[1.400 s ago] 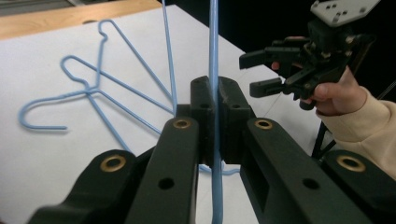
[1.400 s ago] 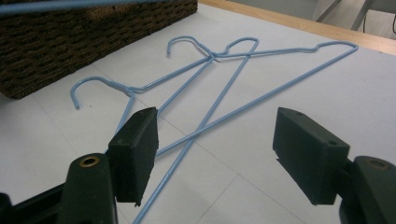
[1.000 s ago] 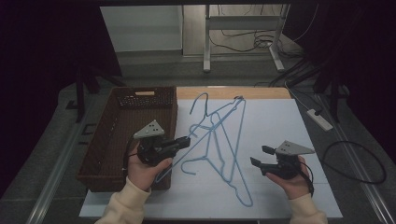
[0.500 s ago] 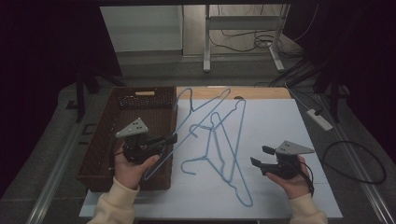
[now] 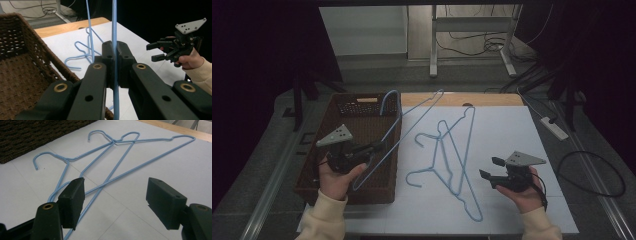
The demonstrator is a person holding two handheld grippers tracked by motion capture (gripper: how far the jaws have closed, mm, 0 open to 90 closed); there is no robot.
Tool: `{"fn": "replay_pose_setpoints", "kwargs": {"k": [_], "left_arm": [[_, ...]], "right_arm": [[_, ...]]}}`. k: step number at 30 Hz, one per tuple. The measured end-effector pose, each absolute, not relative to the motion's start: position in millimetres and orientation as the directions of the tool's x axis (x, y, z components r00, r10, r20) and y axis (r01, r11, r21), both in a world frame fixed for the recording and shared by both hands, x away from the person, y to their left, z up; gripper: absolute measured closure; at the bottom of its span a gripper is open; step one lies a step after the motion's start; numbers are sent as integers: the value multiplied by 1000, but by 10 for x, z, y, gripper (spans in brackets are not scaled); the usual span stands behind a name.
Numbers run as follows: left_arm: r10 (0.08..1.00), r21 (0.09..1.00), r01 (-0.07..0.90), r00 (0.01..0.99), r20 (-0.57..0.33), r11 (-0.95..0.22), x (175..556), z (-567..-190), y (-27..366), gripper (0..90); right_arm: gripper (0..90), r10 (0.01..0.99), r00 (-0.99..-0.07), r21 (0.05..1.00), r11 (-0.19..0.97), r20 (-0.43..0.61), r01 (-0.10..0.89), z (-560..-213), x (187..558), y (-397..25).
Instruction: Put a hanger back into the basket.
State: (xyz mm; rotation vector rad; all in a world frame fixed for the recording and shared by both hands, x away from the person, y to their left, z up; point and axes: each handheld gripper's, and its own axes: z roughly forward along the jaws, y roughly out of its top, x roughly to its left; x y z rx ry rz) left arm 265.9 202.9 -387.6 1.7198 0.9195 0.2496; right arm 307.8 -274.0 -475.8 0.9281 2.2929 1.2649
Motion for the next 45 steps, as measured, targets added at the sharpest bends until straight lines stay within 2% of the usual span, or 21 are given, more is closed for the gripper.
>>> {"fn": "replay_pose_setpoints", "kwargs": {"k": [23,45], "left_arm": [[781,892,451,568,-260,-31,2680,-3924,2636,863],[812,866,494,536,-229,-82,2738,-4101,2967,863]], "right_arm": [[317,697,-717,840,390,0,378,-4774,3088,-2740],[315,695,-719,836,396,-3,379,-4783,3087,-2727]]}}
